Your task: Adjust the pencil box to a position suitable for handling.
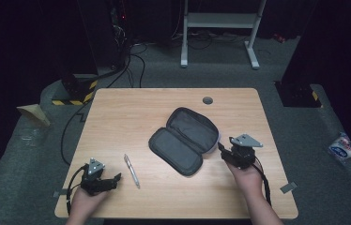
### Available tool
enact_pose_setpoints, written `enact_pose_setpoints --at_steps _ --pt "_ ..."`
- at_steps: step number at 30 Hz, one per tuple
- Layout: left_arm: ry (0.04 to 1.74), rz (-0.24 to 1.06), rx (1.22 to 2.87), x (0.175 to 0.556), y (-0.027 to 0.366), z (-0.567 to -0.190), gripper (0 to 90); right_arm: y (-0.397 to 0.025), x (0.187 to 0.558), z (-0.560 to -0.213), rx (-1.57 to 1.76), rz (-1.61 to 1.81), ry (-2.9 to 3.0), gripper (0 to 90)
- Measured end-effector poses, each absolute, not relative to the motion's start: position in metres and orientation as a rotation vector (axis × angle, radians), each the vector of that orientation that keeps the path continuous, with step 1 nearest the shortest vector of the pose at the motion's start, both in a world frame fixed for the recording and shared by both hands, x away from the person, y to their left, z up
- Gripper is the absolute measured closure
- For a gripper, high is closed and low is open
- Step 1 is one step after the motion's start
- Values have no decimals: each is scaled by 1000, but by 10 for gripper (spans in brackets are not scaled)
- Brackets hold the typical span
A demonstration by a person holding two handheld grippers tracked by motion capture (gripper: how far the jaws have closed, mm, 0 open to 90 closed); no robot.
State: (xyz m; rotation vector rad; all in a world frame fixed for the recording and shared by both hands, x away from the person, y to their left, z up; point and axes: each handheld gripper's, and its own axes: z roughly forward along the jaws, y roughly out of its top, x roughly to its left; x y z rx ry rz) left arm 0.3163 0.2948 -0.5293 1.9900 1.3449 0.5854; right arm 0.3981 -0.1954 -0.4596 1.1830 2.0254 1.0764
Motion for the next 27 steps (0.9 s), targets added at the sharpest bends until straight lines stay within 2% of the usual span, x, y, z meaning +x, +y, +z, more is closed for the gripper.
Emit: enact_pose_setpoints --at_steps 9,19,24,27 --pt "1345 584 1991 316 295 -529 146 -180 437 -447 1202 1077 2003 549" --pt "1345 586 1989 316 295 -529 147 -172 461 -455 1245 1035 2011 571" --pt "1344 586 1991 317 295 -529 146 -175 468 -463 1285 1013 2041 657" --pt "1342 586 1993 317 295 -529 147 -175 472 -469 1308 997 2058 743"
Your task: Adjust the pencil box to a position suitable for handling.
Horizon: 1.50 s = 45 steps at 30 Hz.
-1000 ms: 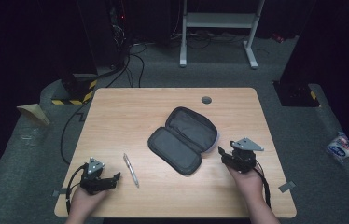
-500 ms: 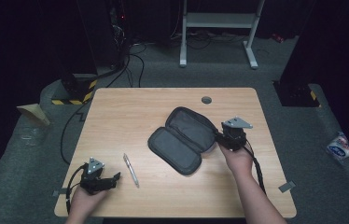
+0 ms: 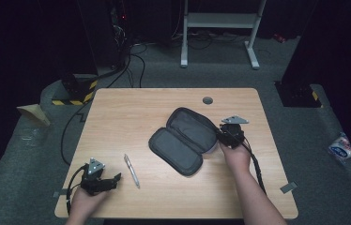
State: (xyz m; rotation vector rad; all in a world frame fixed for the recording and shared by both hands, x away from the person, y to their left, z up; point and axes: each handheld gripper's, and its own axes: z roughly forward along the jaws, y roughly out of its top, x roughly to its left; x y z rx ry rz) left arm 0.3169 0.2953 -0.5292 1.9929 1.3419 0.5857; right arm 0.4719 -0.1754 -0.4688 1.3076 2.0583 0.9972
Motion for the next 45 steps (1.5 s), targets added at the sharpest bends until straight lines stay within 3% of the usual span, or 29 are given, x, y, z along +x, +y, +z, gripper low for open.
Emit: enact_pose_setpoints --at_steps 2,4,20,23,26,28,36,45 --pt "1341 586 1995 317 295 -529 146 -176 472 -472 1305 1002 2059 820" --pt "1347 581 1986 317 295 -529 147 -176 471 -475 1309 996 2061 842" --pt "1350 599 1989 316 296 -529 170 -197 435 -501 1366 1053 2070 820" --pt "1354 599 1978 315 295 -528 227 -197 424 -501 1362 1074 2075 813" --pt "1350 583 1969 314 294 -524 341 -196 413 -502 1360 1100 2077 798" --pt "1335 581 1945 312 291 -521 360 -194 405 -503 1353 1116 2079 791" --pt "1216 564 1912 305 265 -503 500 -191 383 -509 1350 1168 2081 766" --pt "1048 469 1977 298 196 -488 492 -184 367 -509 1332 1205 2101 726"
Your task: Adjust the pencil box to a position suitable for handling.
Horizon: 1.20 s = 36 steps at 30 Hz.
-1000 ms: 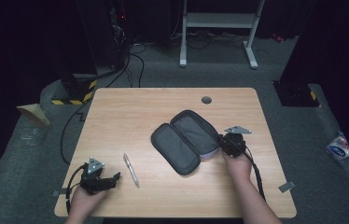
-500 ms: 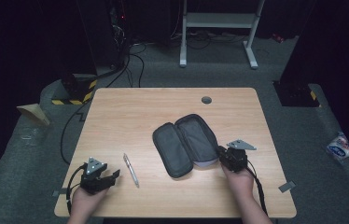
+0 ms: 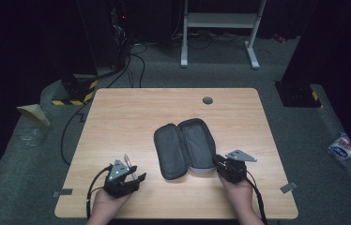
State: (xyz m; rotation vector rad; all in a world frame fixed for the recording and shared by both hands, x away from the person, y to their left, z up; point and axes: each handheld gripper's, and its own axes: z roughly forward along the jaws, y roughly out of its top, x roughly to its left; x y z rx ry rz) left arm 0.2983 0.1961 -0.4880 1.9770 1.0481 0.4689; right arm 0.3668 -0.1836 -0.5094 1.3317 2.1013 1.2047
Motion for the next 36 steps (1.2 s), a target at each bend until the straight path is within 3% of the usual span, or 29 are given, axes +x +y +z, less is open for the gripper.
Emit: enact_pose_setpoints --at_steps 10,18,26,36 --pt "999 460 2043 299 135 -499 434 -180 361 -512 1323 1252 2119 709" --pt "969 567 2108 313 95 -506 447 -175 361 -513 1330 1266 2132 700" --pt "1027 657 2121 324 96 -509 481 -168 356 -513 1332 1277 2156 696" --pt "1117 642 2056 339 118 -510 513 -145 353 -516 1311 1306 2201 676"
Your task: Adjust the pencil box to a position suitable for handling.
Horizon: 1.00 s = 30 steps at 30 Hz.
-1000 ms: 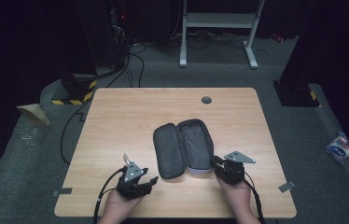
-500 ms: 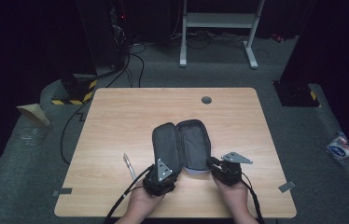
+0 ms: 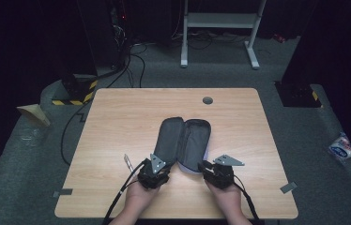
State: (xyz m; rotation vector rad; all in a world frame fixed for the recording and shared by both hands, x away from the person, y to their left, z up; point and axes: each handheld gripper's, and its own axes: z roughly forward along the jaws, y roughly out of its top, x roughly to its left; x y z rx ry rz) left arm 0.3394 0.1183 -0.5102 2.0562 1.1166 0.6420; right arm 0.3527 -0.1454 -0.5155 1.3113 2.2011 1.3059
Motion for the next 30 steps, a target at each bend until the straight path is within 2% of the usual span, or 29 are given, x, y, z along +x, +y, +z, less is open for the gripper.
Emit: enact_pose_setpoints --at_steps 14,19,23,30 --pt "1184 624 1981 351 143 -509 551 -111 341 -515 1278 1373 2253 614" --pt "1173 610 1960 345 147 -507 556 -105 338 -516 1274 1390 2253 611" --pt "1150 604 1921 334 143 -502 553 -102 338 -516 1260 1397 2255 609" --pt "1105 585 1969 325 122 -507 577 -100 337 -516 1246 1417 2264 599"
